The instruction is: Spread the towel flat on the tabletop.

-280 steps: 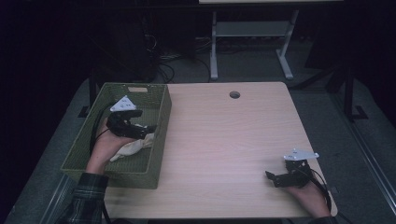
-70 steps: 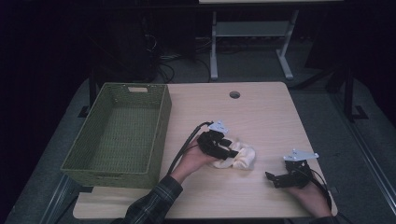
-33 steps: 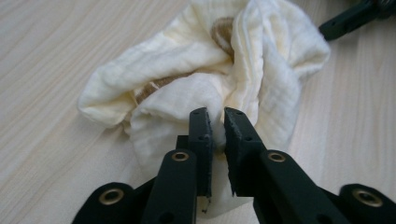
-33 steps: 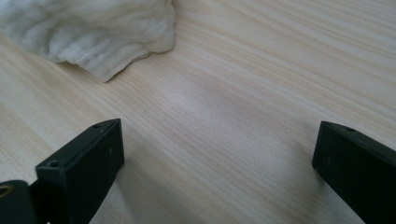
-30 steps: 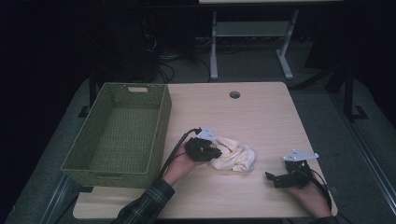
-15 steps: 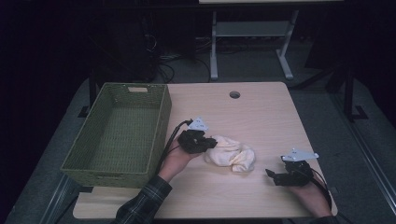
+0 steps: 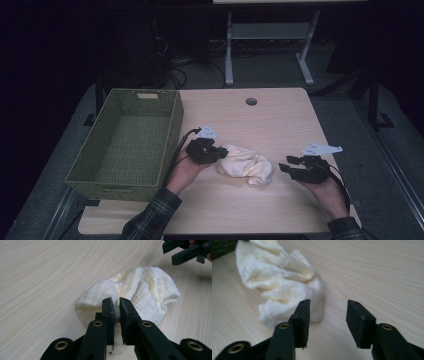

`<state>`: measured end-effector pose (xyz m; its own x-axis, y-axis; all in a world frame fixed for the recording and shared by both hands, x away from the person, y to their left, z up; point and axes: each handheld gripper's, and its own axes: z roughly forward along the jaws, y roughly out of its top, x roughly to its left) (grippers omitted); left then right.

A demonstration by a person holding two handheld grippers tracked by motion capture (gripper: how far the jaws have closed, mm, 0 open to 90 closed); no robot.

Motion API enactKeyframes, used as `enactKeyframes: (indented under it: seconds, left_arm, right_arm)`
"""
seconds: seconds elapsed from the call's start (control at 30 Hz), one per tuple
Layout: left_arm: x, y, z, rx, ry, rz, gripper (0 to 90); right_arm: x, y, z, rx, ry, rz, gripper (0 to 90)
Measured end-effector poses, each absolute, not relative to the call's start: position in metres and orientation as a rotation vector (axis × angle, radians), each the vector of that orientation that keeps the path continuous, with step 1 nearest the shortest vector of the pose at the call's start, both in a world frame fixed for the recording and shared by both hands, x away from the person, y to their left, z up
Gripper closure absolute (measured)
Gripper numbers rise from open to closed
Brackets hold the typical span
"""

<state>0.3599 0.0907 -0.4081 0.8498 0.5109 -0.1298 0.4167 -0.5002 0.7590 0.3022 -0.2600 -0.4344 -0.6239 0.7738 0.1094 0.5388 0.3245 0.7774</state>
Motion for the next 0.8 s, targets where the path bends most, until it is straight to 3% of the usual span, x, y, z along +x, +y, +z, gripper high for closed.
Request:
enactKeyframes:
  seconds: [0.27, 0.8]
  left_arm:
    - [0.352, 0.092, -0.411, 2.172, 0.665, 0.127, 82.4]
    - [0.344, 0.088, -0.423, 2.205, 0.661, 0.103, 82.4]
  right_arm:
    - [0.332, -0.24, -0.419, 1.144, 2.389, 1.25, 63.3]
    - [0.391, -0.181, -0.421, 1.049, 2.512, 1.29, 62.6]
